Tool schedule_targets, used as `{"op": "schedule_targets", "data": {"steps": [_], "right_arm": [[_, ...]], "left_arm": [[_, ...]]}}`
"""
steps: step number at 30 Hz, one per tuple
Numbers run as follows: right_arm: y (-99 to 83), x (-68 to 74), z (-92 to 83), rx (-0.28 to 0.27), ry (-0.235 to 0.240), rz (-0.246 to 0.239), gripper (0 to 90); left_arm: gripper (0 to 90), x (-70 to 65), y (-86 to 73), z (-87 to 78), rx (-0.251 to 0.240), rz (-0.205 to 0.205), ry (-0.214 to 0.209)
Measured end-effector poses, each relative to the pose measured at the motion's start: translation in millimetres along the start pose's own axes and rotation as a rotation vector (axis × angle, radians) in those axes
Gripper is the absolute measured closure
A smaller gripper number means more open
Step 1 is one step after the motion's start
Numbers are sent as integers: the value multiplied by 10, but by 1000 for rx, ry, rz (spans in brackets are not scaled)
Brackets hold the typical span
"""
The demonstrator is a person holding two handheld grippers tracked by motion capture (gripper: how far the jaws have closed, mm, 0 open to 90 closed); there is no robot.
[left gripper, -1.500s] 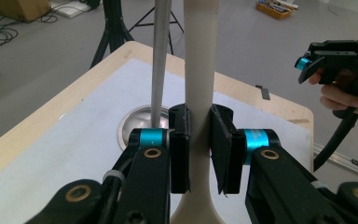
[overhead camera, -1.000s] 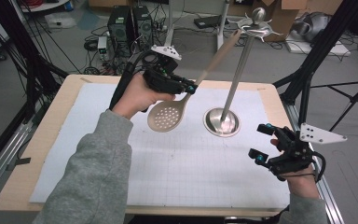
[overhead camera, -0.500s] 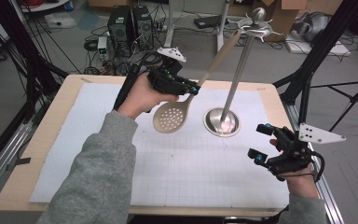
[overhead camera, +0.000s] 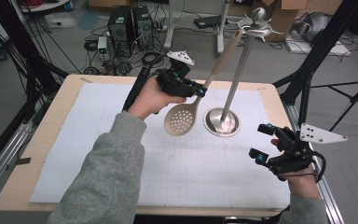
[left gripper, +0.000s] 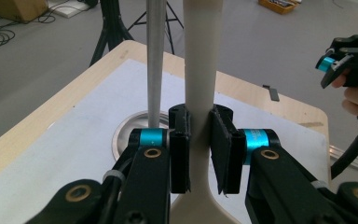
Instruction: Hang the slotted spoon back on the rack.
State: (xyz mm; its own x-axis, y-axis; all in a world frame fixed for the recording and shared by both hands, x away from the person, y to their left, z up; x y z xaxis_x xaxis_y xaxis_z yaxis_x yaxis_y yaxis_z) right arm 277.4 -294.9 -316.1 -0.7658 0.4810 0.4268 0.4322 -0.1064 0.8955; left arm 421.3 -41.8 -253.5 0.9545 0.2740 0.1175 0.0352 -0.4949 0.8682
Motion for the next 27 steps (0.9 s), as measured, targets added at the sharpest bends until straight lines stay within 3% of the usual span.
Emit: {"op": "schedule_targets", "data": {"steps": [27], "right_arm": [[-17,-91,-56,-1,-31,12,14]], "left_arm": [[778,94,22,330,0,-1,4]]}}
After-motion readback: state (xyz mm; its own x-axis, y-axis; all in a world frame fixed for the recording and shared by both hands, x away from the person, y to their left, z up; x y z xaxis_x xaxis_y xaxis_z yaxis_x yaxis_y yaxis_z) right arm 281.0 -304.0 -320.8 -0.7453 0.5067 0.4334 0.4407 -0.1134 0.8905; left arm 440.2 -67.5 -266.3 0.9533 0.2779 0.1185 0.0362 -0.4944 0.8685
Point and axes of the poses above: each handheld gripper's, and its own axes: z roughly forward along the jaws, y roughly out of its top, x roughly to its left, the point moved 5 cm from there along z, roughly forward along the jaws, and after that the axes turned 15 degrees about z, right-handed, at the moved point
